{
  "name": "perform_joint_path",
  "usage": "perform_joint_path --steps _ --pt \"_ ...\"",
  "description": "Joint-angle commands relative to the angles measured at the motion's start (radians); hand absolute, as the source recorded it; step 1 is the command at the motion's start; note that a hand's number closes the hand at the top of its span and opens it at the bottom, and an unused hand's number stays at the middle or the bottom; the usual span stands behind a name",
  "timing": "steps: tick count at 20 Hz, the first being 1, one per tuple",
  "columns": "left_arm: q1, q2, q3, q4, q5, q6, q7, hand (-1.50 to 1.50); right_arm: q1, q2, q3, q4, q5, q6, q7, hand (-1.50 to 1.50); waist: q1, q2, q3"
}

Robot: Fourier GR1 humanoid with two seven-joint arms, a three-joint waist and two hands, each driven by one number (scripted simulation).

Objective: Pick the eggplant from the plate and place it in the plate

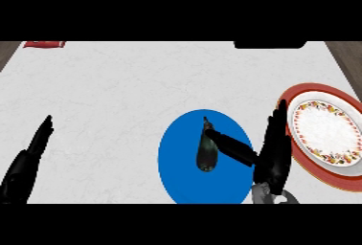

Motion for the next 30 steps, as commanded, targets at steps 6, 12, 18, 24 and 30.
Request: perform_joint_path --steps 6,12,18,24,30 --pt "-0.017 -0.037 -0.01 0.034 -0.029 0.018 -0.029 0.0 -0.133 -0.124 -0.046 -0.096 0.107 0.391 0.571 -1.5 -0.002 0.007 0.003" --pt "-0.027 -0.023 0.017 0.031 -0.006 -0.021 -0.03 0.0 -0.158 -0.111 -0.035 -0.076 0.026 0.517 0.666 -1.5 0.011 0.008 0.006" --pt "-0.032 -0.013 0.023 0.013 -0.019 -0.025 0.009 0.0 -0.203 -0.165 -0.094 -0.051 -0.167 0.656 0.676 -1.5 0.011 0.01 0.007" --pt "-0.043 -0.025 0.034 0.041 -0.033 -0.021 -0.015 0.0 -0.233 -0.158 -0.048 0.106 -0.261 0.698 0.616 -1.5 0.022 0.013 0.007" --pt "-0.031 -0.053 0.023 0.019 -0.041 -0.048 -0.007 0.0 -0.254 -0.146 -0.039 0.139 -0.294 0.725 0.591 -1.5 0.016 0.01 0.008"
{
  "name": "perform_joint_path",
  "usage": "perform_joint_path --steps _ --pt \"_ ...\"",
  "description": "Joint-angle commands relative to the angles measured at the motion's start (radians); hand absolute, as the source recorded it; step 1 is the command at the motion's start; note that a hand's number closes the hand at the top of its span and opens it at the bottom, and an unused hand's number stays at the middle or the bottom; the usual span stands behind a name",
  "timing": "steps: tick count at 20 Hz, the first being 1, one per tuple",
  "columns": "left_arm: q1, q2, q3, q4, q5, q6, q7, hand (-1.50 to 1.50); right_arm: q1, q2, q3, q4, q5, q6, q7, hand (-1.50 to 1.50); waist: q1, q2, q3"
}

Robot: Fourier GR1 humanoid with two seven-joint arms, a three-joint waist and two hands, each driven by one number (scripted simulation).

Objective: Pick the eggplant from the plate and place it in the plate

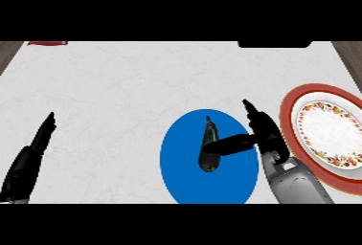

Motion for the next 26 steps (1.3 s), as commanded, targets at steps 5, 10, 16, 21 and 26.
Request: perform_joint_path --steps 5,10,16,21,26 --pt "-0.021 -0.05 -0.011 -0.005 -0.048 0.003 0.033 0.0 -0.012 0.06 0.015 0.061 -0.056 0.091 0.063 -1.5 -0.005 -0.001 0.0" --pt "-0.024 -0.017 0.062 -0.01 -0.026 -0.05 0.032 0.0 0.035 0.065 -0.001 0.102 -0.058 0.114 0.0 -1.5 -0.005 -0.001 0.0" --pt "-0.019 -0.064 0.054 -0.057 -0.064 -0.055 0.074 0.0 0.038 0.109 -0.002 0.131 -0.02 0.117 0.002 -1.5 -0.005 -0.002 0.0" --pt "-0.089 -0.062 0.096 0.03 -0.065 -0.089 0.064 0.0 0.015 0.169 0.009 0.214 0.015 0.109 -0.058 -1.5 -0.007 -0.001 0.0" --pt "0.055 -0.116 0.067 -0.117 -0.118 -0.064 0.059 0.0 0.023 0.17 -0.07 0.244 0.016 0.113 -0.176 1.5 -0.001 -0.002 0.001"
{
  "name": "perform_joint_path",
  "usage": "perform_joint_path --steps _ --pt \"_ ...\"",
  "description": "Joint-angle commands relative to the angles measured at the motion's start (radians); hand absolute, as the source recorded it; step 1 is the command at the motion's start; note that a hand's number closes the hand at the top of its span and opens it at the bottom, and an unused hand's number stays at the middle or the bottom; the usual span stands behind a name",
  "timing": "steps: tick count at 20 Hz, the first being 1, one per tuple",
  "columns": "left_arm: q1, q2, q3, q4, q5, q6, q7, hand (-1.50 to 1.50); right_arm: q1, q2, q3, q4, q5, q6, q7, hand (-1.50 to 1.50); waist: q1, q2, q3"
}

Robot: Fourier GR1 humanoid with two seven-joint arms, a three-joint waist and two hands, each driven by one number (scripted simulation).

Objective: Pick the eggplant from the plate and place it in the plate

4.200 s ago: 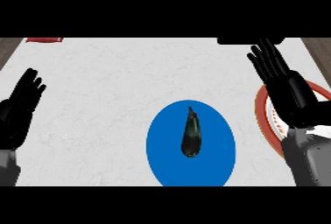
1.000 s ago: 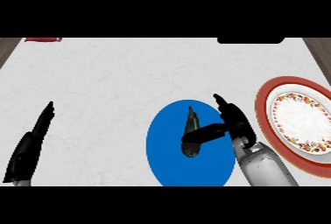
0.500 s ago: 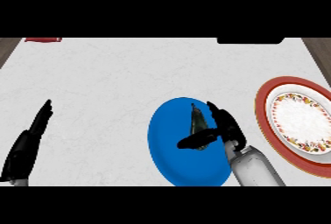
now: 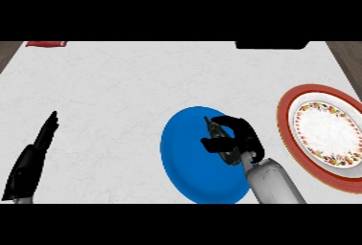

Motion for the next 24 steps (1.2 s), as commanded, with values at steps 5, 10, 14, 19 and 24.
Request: perform_joint_path --steps 5,10,14,19,24 --pt "0.034 -0.045 -0.004 -0.069 -0.047 -0.005 0.031 0.0 0.012 0.028 -0.02 0.038 0.041 0.015 -0.026 1.5 0.006 0.011 0.009" --pt "0.021 -0.002 0.046 -0.018 -0.013 -0.032 0.005 0.0 0.074 -0.313 -0.079 0.008 -0.007 0.271 -0.283 1.5 -0.01 0.013 0.013" --pt "0.025 -0.016 0.045 -0.002 -0.015 -0.019 -0.003 0.0 0.039 -0.537 -0.05 0.01 0.109 0.377 -0.439 1.5 -0.031 0.013 0.013" --pt "0.024 -0.018 0.056 -0.009 -0.007 -0.013 0.0 0.0 0.022 -0.778 -0.164 0.036 0.145 0.394 -0.725 1.5 -0.054 0.012 0.024" --pt "0.035 -0.034 0.052 -0.003 -0.007 -0.006 -0.01 0.0 0.018 -0.924 -0.314 0.119 0.113 0.351 -1.044 1.5 -0.061 0.02 0.027"
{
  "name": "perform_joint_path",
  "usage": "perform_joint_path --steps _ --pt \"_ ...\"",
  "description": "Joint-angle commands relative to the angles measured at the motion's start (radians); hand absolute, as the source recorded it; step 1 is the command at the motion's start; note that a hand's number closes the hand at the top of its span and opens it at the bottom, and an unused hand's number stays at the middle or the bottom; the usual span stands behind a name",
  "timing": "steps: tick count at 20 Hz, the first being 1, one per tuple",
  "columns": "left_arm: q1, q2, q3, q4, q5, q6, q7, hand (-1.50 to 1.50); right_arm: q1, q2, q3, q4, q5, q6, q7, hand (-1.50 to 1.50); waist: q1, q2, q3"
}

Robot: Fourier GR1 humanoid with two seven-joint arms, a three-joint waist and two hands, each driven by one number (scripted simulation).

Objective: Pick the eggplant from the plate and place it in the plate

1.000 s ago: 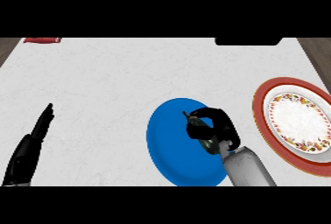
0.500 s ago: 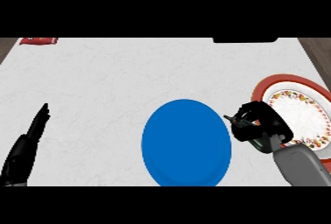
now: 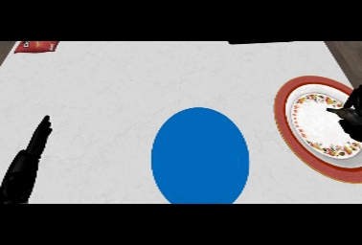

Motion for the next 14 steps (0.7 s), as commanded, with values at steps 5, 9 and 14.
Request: perform_joint_path --steps 5,9,14 --pt "-0.002 0.0 0.01 -0.001 0.006 0.001 -0.003 0.0 -0.014 -0.184 -0.249 0.147 -0.091 -0.06 -0.543 1.5 -0.005 0.003 0.005" --pt "0.022 -0.002 0.002 -0.01 0.009 -0.01 -0.017 0.0 -0.009 -0.217 -0.345 0.236 -0.206 0.029 -0.825 1.5 0.019 0.0 0.001" --pt "0.003 0.009 -0.003 -0.002 0.006 -0.027 -0.028 0.0 0.03 -0.295 -0.407 0.424 -0.256 0.197 -1.161 1.5 0.047 0.006 -0.005"
